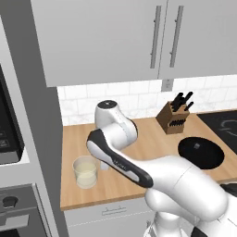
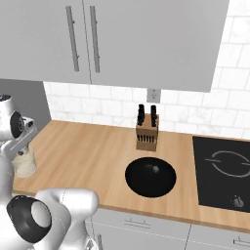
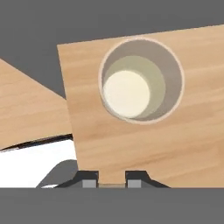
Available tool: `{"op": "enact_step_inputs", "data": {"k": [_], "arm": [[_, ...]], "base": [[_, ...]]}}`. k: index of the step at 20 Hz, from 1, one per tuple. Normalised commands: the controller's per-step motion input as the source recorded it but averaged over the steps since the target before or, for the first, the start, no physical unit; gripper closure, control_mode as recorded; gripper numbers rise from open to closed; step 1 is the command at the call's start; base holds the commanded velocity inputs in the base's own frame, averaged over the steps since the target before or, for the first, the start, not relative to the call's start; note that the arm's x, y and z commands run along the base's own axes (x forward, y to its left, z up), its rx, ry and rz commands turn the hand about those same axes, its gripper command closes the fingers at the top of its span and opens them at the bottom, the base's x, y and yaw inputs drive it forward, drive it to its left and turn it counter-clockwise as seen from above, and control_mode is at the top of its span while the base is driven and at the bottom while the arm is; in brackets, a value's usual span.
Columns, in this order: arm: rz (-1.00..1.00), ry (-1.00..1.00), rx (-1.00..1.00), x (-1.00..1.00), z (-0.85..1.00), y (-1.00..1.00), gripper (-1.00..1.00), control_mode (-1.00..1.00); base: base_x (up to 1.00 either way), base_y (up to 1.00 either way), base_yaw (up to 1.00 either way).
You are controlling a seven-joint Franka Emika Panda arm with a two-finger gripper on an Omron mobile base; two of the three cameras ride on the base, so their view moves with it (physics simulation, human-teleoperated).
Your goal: Grab a lemon wedge from the fridge and one ice cube from the ice bowl, and put them in the glass of lemonade.
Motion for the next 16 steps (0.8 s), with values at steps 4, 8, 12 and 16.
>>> {"op": "enact_step_inputs", "data": {"k": [4, 8, 12, 16], "arm": [[0.21, -0.05, -0.01, 0.00, 0.03, 0.26, 1.00, -1.00], [0.23, -0.08, 0.00, 0.00, -0.08, 0.03, 1.00, -1.00], [0.22, -0.11, -0.02, 0.02, -0.32, 0.22, 1.00, -1.00], [0.17, -0.10, -0.02, 0.15, -0.34, 0.29, 1.00, -1.00]], "base": [[0.00, 0.00, 0.00], [0.00, 0.00, 0.00], [0.00, 0.00, 0.00], [0.00, 0.00, 0.00]]}}
